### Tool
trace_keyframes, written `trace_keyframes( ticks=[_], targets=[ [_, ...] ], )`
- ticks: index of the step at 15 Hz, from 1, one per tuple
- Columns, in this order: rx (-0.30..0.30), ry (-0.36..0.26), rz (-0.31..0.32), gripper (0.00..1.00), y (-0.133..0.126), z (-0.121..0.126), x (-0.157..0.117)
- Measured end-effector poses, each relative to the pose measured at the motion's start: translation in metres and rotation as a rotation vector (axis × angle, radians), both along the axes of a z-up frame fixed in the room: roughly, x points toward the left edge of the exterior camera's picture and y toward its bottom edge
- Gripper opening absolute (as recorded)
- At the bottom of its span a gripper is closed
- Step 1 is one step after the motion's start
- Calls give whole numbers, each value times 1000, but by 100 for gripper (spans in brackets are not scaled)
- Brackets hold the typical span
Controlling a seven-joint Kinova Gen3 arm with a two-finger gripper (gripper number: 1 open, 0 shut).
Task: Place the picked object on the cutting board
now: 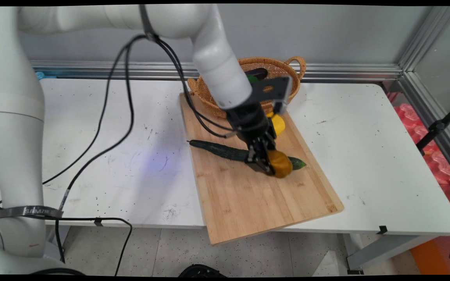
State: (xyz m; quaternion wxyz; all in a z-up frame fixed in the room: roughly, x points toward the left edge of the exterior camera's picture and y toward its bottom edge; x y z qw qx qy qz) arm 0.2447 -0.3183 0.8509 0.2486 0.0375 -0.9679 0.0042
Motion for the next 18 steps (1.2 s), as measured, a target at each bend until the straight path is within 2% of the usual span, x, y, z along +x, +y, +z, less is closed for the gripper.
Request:
trace_keyframes(
  ticks=[5,12,13,18],
  targets=[
    [9,-4,-14,0,-8,-33,-28],
    [14,-9,-18,0,-15,-59,-46],
    [13,-9,-19,100,-16,-62,-48],
    [5,1,-18,100,-15,-64,-48]
  ],
)
